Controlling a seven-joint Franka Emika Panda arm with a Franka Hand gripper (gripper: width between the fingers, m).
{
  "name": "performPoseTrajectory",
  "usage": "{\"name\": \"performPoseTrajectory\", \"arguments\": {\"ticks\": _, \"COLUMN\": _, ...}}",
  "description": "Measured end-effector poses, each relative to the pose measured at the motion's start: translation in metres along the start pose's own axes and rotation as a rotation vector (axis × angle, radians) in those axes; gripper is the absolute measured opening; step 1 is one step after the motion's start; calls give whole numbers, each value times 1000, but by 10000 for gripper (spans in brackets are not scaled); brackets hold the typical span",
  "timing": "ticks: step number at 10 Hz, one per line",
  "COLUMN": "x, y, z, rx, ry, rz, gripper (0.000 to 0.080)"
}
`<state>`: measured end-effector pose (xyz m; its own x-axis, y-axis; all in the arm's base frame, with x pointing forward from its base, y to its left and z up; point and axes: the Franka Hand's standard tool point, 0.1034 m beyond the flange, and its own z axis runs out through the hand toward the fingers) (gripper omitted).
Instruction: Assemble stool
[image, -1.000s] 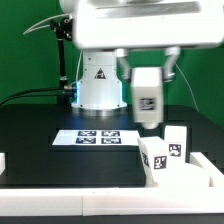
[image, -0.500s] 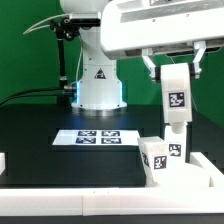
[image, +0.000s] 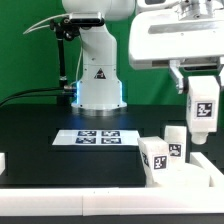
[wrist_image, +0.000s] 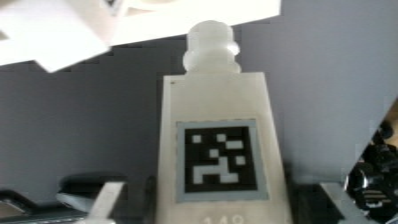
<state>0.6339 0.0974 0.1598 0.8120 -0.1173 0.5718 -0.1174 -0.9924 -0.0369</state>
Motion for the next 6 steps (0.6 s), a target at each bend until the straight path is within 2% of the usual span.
{"name": "performPoseTrajectory", "arguments": {"ticks": 1, "x": -6, "y": 8, "z": 1, "rx": -6, "ry": 28, "rz": -23, "gripper": 337}}
{"name": "performPoseTrajectory", "arguments": {"ticks": 2, "x": -4, "y": 13, "z": 1, "rx": -8, "ry": 32, "rz": 0, "gripper": 337}}
{"name": "performPoseTrajectory", "arguments": {"ticks": 5, "x": -6, "y": 11, "z": 2, "rx": -8, "ry": 35, "rz": -13, "gripper": 337}}
{"name": "performPoseTrajectory", "arguments": {"ticks": 6, "x": -6, "y": 10, "z": 2, "rx": -4, "ry": 91, "rz": -33, "gripper": 337}}
